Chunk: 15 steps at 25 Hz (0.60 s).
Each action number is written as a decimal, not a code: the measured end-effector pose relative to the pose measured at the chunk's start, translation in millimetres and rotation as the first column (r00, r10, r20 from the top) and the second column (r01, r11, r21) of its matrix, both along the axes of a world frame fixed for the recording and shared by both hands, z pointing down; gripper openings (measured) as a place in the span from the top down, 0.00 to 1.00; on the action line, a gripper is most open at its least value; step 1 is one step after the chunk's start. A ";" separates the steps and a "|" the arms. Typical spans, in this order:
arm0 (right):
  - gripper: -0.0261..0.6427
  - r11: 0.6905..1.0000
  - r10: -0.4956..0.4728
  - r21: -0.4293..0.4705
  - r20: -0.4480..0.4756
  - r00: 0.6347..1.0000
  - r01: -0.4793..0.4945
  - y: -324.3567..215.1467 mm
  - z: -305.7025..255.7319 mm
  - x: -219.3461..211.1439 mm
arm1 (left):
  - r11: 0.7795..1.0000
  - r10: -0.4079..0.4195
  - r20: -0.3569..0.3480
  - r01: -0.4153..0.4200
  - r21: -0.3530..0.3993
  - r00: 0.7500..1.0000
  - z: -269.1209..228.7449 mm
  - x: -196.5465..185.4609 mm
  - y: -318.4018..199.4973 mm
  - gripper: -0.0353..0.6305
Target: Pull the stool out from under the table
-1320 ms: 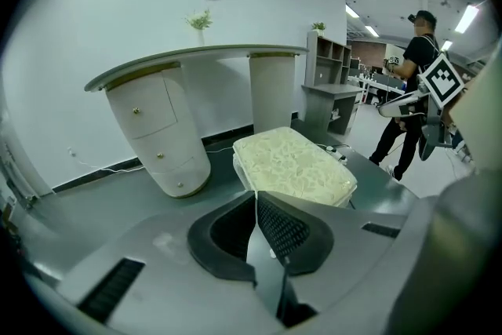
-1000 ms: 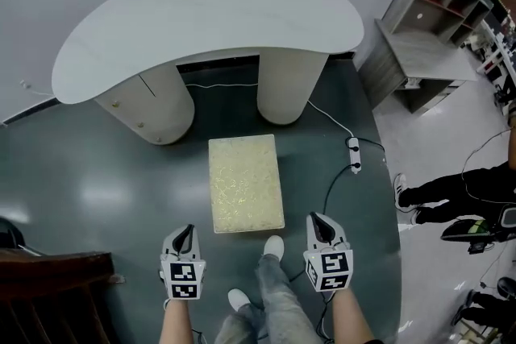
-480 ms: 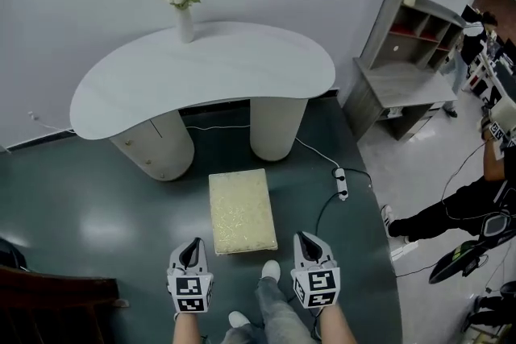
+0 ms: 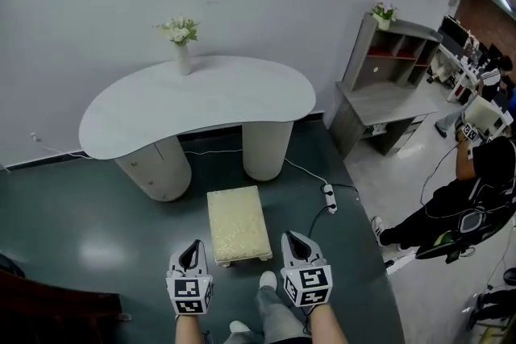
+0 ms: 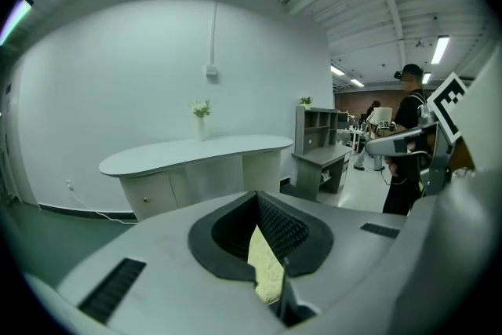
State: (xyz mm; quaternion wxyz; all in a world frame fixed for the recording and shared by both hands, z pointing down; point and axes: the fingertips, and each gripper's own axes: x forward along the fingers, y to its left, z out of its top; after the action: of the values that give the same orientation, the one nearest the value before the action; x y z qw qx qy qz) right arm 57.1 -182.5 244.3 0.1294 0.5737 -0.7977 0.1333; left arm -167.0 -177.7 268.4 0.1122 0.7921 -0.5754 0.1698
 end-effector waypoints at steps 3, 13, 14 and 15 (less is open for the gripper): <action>0.87 1.000 -0.003 0.015 -0.010 1.000 0.003 12.6 -14.3 -10.2 | 0.999 0.023 0.000 -0.023 0.022 1.000 -16.3 6.3 11.4 0.93; 0.87 0.998 0.033 0.046 -0.010 0.999 -0.033 50.1 -55.2 -17.4 | 0.995 0.039 -0.005 -0.038 0.094 0.999 -70.4 -4.2 40.3 0.93; 0.87 0.998 0.031 0.052 -0.009 0.999 -0.031 52.2 -58.8 -19.3 | 0.994 0.039 -0.003 -0.038 0.102 0.999 -75.0 -6.1 42.8 0.93; 0.87 0.998 0.030 0.057 -0.009 1.000 -0.029 54.1 -62.3 -21.4 | 0.993 0.038 -0.001 -0.038 0.110 0.999 -79.4 -8.2 45.1 0.93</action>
State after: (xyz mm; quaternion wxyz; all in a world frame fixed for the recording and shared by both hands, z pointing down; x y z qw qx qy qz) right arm 35.7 -128.3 182.0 0.1148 0.5896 -0.7919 0.1096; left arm -175.3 -132.5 189.0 0.0661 0.8083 -0.5685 0.1386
